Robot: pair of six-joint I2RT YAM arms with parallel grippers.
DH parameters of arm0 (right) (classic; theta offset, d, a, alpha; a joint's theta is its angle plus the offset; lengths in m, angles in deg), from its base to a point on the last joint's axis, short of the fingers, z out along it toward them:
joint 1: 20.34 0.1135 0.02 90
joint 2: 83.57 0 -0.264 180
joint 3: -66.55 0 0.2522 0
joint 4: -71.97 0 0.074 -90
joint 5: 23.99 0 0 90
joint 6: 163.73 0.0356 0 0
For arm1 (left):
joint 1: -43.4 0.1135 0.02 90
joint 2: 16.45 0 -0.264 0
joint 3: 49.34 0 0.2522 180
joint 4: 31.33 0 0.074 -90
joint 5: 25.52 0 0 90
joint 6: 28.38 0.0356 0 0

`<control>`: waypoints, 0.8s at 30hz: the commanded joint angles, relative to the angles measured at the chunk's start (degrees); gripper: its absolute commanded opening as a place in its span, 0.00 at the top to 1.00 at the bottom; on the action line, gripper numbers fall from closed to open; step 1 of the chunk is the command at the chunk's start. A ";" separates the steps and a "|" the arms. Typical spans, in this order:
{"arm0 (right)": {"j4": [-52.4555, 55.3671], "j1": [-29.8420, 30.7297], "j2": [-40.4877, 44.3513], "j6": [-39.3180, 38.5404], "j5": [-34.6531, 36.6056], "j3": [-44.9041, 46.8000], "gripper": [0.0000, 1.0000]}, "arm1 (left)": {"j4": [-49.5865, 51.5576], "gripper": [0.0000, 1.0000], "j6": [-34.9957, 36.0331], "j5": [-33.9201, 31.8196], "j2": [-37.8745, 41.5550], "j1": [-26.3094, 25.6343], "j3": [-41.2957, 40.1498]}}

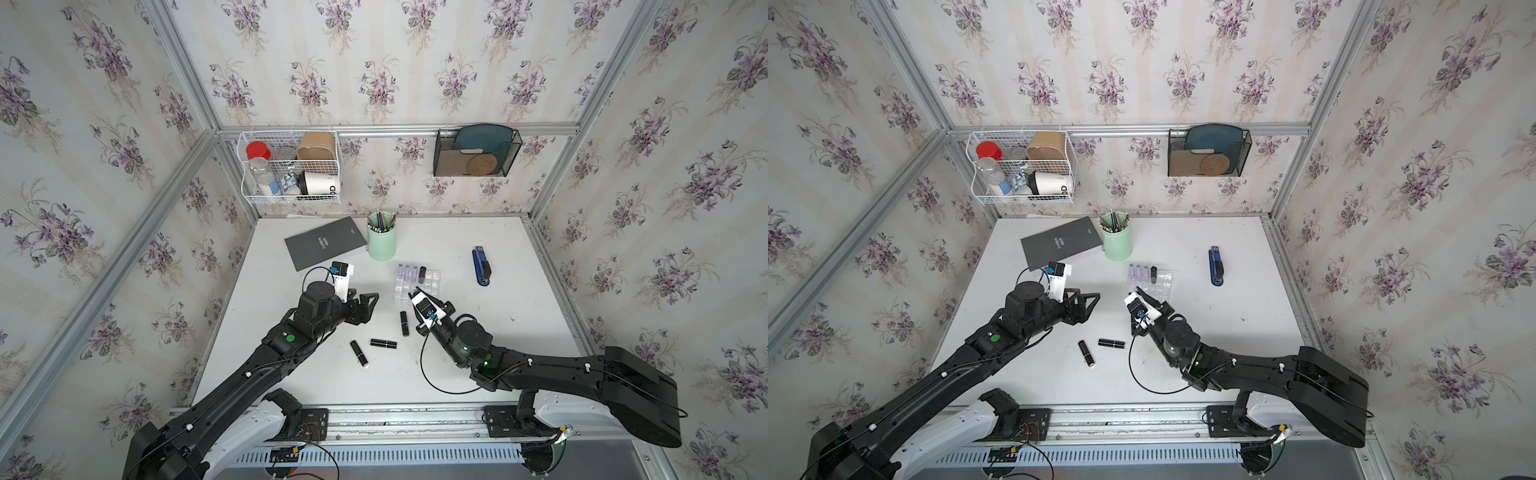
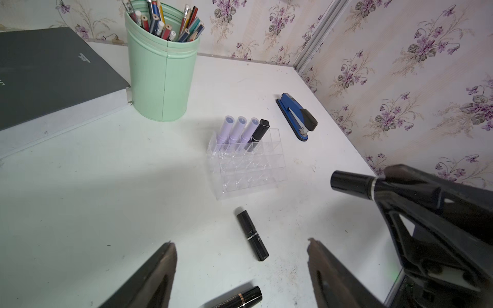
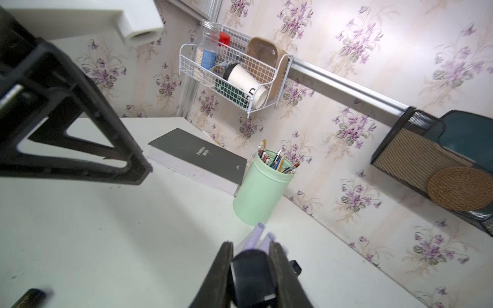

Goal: Arrange the lipsticks in the organizer
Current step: Pick up the lipstick at the center of the board, then place the lipstick in the storage box.

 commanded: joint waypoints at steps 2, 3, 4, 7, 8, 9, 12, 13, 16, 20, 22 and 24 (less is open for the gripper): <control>5.24 -4.80 -0.97 8.66 0.54 -4.17 0.80 | -0.77 0.20 -0.07 0.57 -0.70 0.39 1.00; 12.01 -8.25 -1.12 15.77 -0.97 -6.72 0.80 | -0.55 0.20 -0.65 0.30 -0.88 0.55 1.27; 18.02 -11.69 -1.32 22.30 -2.94 -8.97 0.80 | -0.21 0.20 -1.50 0.00 -1.13 0.88 1.56; 29.40 -20.31 -1.64 34.29 -9.44 -14.21 0.81 | 0.30 0.21 -4.76 -0.72 -1.76 1.98 1.56; 32.60 -22.48 -2.52 37.10 -12.06 -16.50 0.82 | -0.22 0.21 -6.19 -0.91 -2.08 2.26 1.22; 35.74 -24.20 -4.16 39.36 -13.39 -18.72 0.82 | -0.90 0.22 -7.53 -0.98 -2.40 2.45 0.69; 42.23 -28.69 -9.36 44.68 -16.46 -23.47 0.84 | -3.61 0.23 -10.46 -0.78 -3.88 2.68 -0.75; 40.91 -30.09 -10.43 46.29 -18.04 -23.11 0.84 | -3.88 0.23 -11.12 -0.57 -4.53 2.74 -0.84; 37.64 -30.90 -13.28 48.95 -20.53 -23.15 0.84 | -3.05 0.24 -11.29 -0.58 -4.87 2.77 -0.76; 34.54 -33.10 -17.15 51.29 -22.69 -23.82 0.84 | -2.77 0.24 -10.97 -0.86 -3.84 2.99 -1.60; 33.51 -33.10 -18.03 52.05 -22.95 -23.61 0.85 | -2.78 0.24 -11.07 -0.76 -3.38 3.12 -2.00; 32.97 -33.10 -18.81 52.62 -22.73 -23.51 0.85 | -2.85 0.24 -11.03 -0.64 -3.24 3.29 -2.36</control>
